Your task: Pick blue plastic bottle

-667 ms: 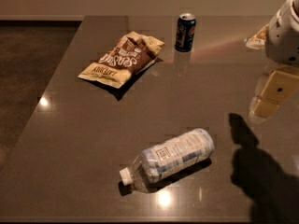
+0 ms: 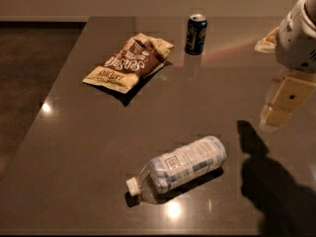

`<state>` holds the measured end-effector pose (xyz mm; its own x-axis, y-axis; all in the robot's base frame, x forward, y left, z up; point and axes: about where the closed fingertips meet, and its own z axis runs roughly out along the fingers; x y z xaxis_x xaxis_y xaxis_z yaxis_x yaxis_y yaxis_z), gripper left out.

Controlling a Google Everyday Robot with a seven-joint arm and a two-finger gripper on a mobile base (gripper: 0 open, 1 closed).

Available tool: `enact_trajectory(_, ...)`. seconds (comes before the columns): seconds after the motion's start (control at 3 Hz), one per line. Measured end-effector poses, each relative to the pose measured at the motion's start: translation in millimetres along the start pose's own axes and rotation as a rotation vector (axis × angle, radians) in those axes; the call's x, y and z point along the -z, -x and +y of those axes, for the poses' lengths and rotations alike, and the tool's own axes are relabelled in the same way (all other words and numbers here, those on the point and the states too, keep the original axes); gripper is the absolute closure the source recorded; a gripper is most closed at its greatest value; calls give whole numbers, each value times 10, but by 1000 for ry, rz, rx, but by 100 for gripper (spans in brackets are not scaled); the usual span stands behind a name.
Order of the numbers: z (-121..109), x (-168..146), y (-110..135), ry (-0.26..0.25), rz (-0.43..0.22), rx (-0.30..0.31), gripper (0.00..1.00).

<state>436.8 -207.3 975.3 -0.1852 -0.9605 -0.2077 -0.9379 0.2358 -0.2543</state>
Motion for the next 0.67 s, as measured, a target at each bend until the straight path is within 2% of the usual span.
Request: enact_trajectory(0.67, 309, -265, 330, 73, -27, 141, 0)
